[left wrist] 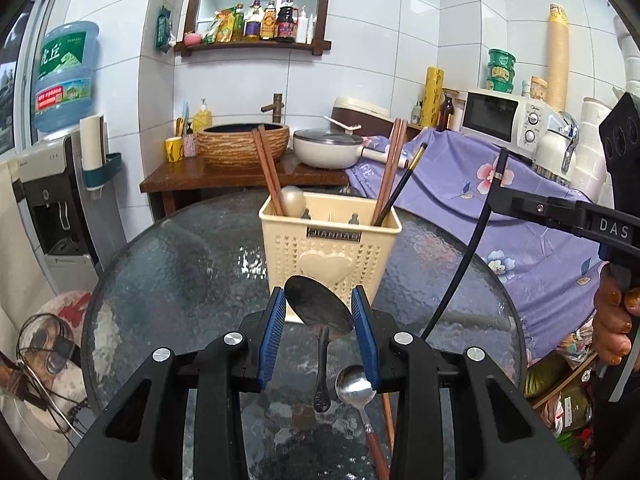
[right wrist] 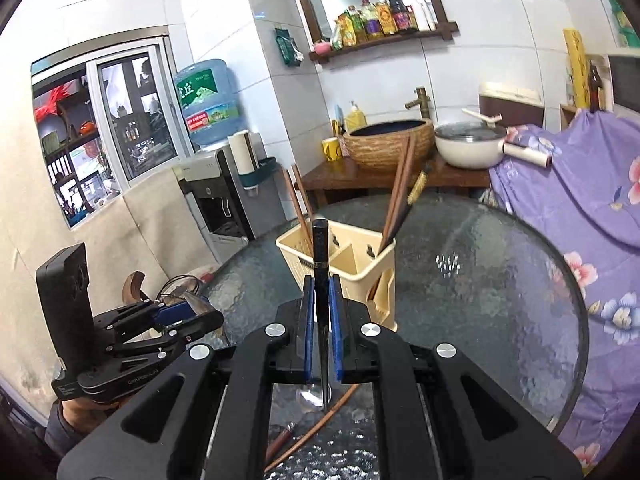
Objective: Organize utensils
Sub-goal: 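Carry the spoon with the left tool while the right tool carries the chopstick to the holder, then lower the spoon into the holder and open the left tool while the right tool releases its chopstick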
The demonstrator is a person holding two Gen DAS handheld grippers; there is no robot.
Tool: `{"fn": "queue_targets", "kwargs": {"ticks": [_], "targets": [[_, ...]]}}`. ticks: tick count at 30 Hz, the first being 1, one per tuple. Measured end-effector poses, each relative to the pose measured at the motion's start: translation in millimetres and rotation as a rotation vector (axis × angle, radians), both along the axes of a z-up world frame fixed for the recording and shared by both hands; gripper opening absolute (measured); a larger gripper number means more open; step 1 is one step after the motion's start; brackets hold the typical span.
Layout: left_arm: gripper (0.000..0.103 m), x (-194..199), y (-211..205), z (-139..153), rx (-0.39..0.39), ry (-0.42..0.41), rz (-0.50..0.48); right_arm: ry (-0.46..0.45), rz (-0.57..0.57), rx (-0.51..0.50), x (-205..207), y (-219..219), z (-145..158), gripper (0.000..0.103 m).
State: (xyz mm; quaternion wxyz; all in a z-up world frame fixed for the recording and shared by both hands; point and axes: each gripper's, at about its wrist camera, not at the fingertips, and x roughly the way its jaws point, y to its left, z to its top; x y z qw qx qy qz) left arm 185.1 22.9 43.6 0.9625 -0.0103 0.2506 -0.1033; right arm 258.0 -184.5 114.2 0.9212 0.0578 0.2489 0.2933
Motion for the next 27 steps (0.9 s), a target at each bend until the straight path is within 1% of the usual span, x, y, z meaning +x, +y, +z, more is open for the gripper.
{"fn": "queue_targets", "kwargs": {"ticks": [5, 8, 10, 15, 18, 20, 22, 24, 27], "targets": [[0.033, 11, -4, 23, 0.002, -0.033, -0.012, -0.047, 0.024, -0.014, 5, 8, 27, 0.008], [0.033, 23, -1, 47, -0.007, -0.067, -0.011, -0.076, 0.032, -0.014, 10, 13, 46, 0.008], [0.033, 31, 3, 61, -0.028, -0.084, -0.008, -0.095, 0.03, -0.004, 15, 14, 60, 0.008], [0.033, 57, 10, 105, -0.113, -0.134, -0.021, -0.167, 0.001, 0.027, 30, 16, 102, 0.008], [0.033, 78, 11, 121, -0.133, -0.16, 0.003, -0.208, -0.046, 0.045, 43, 17, 121, 0.008], [0.033, 95, 12, 122, -0.139, -0.165, 0.03, -0.239, -0.088, 0.033, 54, 20, 126, 0.008], [0.033, 106, 11, 118, -0.142, -0.157, 0.04, -0.242, -0.115, 0.028, 62, 21, 124, 0.008], [0.033, 115, 9, 107, -0.146, -0.147, 0.047, -0.244, -0.142, 0.008, 71, 24, 113, 0.008], [0.033, 121, 6, 88, -0.136, -0.134, 0.056, -0.222, -0.15, -0.002, 80, 27, 95, 0.008]]}}
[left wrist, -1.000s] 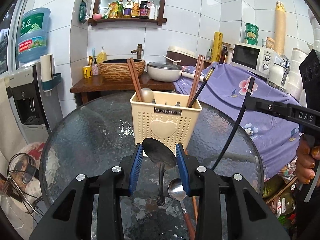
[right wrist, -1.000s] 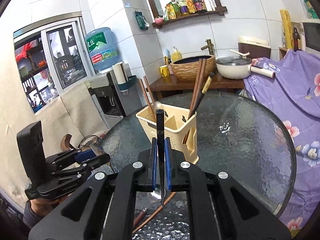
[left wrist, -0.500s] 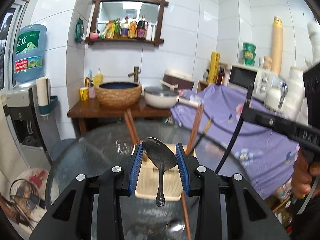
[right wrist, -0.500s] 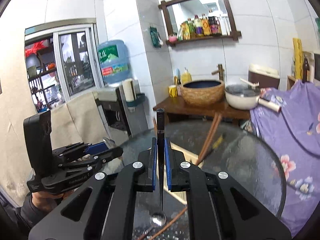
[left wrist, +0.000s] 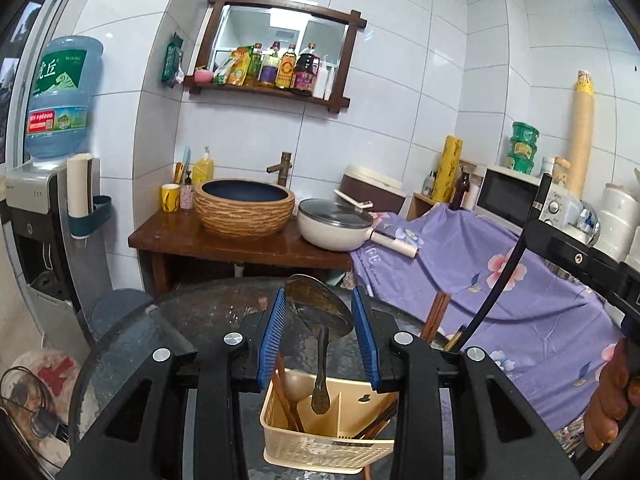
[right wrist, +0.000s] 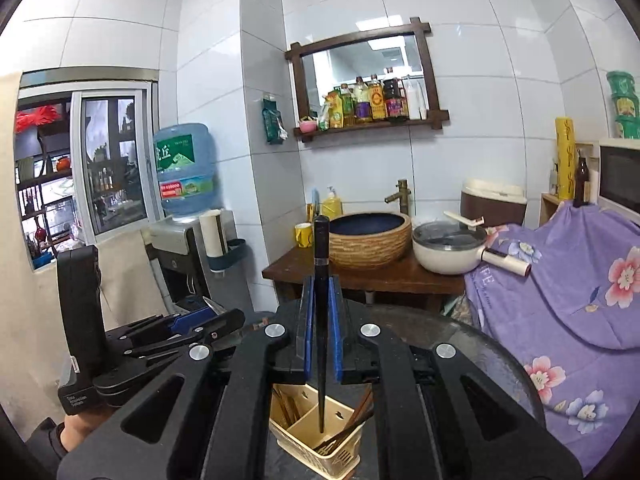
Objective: Organize utensils
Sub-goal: 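Lower the spoon into the holder and open the left tool while the right tool releases its chopstick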
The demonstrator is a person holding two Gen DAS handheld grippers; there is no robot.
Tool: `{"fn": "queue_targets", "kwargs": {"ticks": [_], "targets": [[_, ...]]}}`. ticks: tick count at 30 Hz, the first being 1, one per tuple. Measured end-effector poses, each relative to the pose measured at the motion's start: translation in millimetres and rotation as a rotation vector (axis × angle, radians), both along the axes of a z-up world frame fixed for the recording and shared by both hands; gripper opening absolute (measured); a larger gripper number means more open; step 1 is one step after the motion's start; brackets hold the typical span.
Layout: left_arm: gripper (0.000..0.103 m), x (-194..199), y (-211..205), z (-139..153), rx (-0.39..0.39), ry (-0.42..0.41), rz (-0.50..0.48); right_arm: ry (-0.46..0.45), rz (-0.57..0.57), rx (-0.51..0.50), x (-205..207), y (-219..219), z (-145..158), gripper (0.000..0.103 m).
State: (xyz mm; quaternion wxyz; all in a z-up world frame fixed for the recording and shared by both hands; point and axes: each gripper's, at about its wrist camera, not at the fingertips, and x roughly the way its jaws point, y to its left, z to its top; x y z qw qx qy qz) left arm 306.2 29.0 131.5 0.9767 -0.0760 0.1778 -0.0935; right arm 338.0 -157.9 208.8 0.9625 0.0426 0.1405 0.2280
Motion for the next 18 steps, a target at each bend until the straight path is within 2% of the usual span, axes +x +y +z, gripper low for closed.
{"fn": "queue_targets", "kwargs": {"ticks": [10, 18], "targets": [[0.033, 15, -5, -61, 0.021, 0.093, 0.014, 0.096, -0.01, 0.004, 15, 2, -67, 0.008], [0.033, 20, -11, -89, 0.064, 0.142, 0.001, 0.139, -0.008, -0.008, 17, 3, -93, 0.008]]}}
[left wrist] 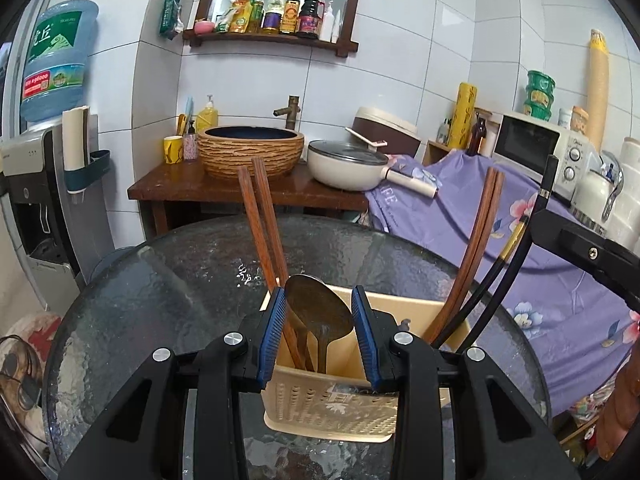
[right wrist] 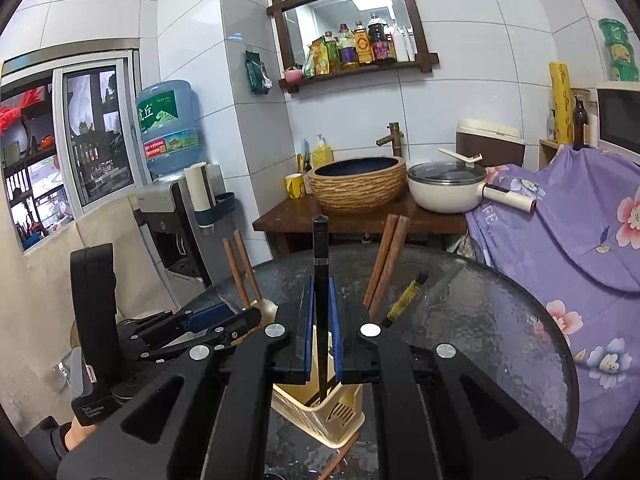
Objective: Organize utensils
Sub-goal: 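Lower the spoon into the holder and open the left tool while the right tool releases its chopstick, then move both tools back down to the last spoon and brown chopstick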
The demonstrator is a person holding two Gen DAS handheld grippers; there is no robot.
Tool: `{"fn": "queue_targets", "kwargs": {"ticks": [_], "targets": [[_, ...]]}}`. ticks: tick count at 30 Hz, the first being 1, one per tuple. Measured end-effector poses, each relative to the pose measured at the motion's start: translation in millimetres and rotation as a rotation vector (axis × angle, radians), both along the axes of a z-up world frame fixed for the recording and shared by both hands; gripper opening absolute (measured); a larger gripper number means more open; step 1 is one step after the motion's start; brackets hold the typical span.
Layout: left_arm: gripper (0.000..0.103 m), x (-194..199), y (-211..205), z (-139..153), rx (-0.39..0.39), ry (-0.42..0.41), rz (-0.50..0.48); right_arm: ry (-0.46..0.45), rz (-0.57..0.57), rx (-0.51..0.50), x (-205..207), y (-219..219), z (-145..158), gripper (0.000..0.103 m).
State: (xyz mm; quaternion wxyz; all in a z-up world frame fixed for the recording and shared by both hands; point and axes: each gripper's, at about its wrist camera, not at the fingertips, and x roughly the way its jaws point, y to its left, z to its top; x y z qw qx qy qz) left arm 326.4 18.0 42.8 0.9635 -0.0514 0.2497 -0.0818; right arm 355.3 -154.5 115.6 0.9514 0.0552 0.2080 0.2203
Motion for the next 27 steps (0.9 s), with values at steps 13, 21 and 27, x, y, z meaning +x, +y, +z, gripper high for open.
{"fn": "queue_targets", "kwargs": {"ticks": [13, 21, 27], "targets": [[0.033, 0, -3, -10, 0.042, 0.012, -0.013, -0.005, -0.025, 0.004, -6, -6, -10, 0.008], [0.061, -27, -2, 0, 0.057, -0.057, -0.004, -0.081, -0.039, -0.01, -27, -8, -8, 0.052], [0.088, -68, -8, -3, 0.125, -0.09, 0.027, -0.126, -0.078, -0.048, -54, -15, -13, 0.054]]}}
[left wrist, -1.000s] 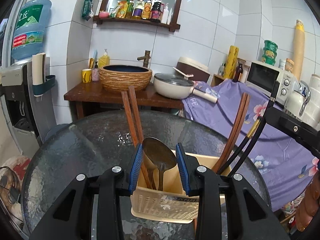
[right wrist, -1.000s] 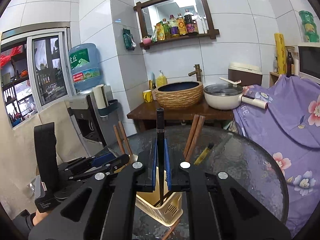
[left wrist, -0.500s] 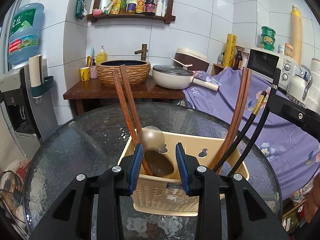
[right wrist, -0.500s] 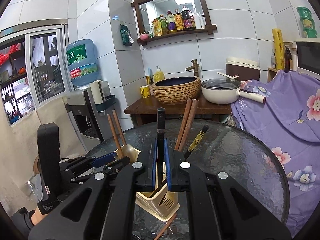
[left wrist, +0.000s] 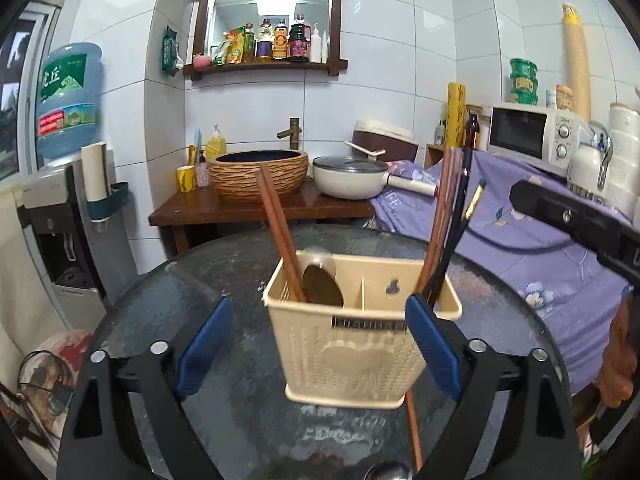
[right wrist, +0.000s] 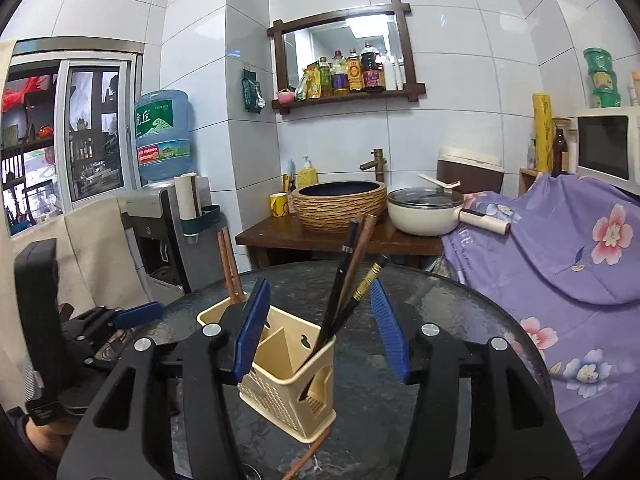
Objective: Organize utensils
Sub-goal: 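Move both tools back down to the last spoon and brown chopstick, then grasp the brown-handled spoon with the left tool while the right tool grasps the brown chopstick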
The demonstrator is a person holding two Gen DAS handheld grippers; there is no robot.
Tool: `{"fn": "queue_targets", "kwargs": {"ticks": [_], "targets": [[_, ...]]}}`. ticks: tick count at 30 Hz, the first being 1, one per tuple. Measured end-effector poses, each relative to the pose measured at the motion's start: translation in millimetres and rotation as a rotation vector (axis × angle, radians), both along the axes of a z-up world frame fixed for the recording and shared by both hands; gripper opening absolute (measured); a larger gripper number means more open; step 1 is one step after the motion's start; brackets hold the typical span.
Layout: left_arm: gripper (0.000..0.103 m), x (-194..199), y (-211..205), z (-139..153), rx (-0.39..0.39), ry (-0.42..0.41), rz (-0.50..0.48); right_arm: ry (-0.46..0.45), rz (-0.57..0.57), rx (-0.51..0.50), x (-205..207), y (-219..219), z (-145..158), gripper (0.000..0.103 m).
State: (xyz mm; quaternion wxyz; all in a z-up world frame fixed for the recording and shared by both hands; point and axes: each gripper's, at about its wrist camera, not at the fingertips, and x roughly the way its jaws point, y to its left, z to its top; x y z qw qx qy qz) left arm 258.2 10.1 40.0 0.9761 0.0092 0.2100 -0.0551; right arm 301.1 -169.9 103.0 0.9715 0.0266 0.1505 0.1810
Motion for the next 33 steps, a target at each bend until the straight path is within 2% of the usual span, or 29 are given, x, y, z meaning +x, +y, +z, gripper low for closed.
{"fn": "queue_targets", "kwargs": {"ticks": [4, 7, 9, 13, 15, 18, 27, 31, 32, 33], "targets": [[0.09, -21, -8, -20, 0.107, 0.04, 0.025, 0.059, -0.021, -0.015, -13, -7, -16, 0.054], [0.09, -36, -11, -39, 0.173, 0.074, 0.045, 0.151, -0.02, -0.029, -13, -10, -37, 0.054], [0.09, -43, -5, -52, 0.154, 0.117, 0.047, 0.23, -0.018, -0.061, -10, -6, -57, 0.054], [0.09, -51, 15, -76, 0.065, 0.219, 0.095, 0.365, -0.003, -0.109, -2, 3, -100, 0.053], [0.09, -54, 23, -86, 0.028, 0.257, 0.101, 0.439, 0.015, -0.096, 5, 7, -120, 0.053], [0.09, -61, 24, -97, 0.047, 0.274, 0.109, 0.538, 0.025, -0.094, 14, 16, -149, 0.05], [0.09, -71, 29, -105, 0.022, 0.294, 0.117, 0.617, -0.015, -0.176, 32, 44, -185, 0.042], [0.09, -72, 29, -107, 0.012, 0.297, 0.115, 0.591, -0.037, -0.244, 30, 53, -185, 0.04], [0.09, -72, 29, -108, 0.011, 0.299, 0.114, 0.589, -0.037, -0.249, 30, 54, -185, 0.038], [0.09, -72, 29, -108, 0.01, 0.301, 0.112, 0.582, -0.032, -0.262, 28, 55, -185, 0.031]]}}
